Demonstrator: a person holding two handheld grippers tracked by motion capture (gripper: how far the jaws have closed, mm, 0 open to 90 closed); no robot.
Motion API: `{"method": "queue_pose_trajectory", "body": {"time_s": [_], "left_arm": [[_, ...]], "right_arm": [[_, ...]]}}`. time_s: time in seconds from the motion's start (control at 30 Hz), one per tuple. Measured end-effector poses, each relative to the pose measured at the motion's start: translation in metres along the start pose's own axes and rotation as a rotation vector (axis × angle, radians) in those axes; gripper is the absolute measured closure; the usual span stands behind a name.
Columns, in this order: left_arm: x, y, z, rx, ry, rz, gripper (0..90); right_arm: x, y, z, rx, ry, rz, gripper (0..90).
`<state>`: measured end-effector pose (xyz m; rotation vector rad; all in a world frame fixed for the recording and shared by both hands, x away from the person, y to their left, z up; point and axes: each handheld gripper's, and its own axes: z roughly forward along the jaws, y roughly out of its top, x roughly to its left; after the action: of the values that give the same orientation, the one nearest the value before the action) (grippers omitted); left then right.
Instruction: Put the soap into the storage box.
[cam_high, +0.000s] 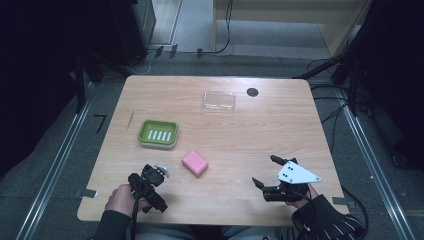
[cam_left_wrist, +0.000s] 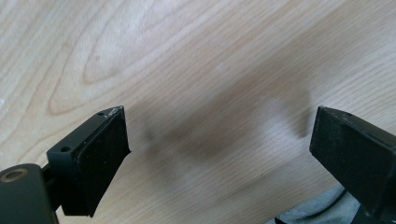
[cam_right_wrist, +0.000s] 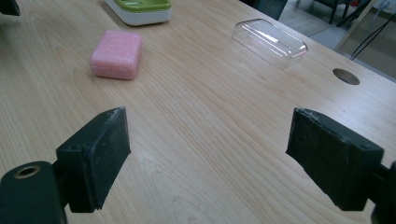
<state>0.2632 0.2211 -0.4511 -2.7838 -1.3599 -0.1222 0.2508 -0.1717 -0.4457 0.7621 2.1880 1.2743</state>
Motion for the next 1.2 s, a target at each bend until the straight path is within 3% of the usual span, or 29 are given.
{"method": "queue_pose_trajectory", "body": {"time_s": [0.33,1.2], "left_arm": [[-0.005,0.011,-0.006,-0.033,-0.031,0.030,5.0],[-0.013,0.054,-0.014,-0.098,-0.037,0.086,4.6]], "right_arm": [[0.000,0.000,0.000,0.002,0.001,0.001,13.8],[0.000,0.000,0.000,0.001,0.002,0.000,13.8]]}}
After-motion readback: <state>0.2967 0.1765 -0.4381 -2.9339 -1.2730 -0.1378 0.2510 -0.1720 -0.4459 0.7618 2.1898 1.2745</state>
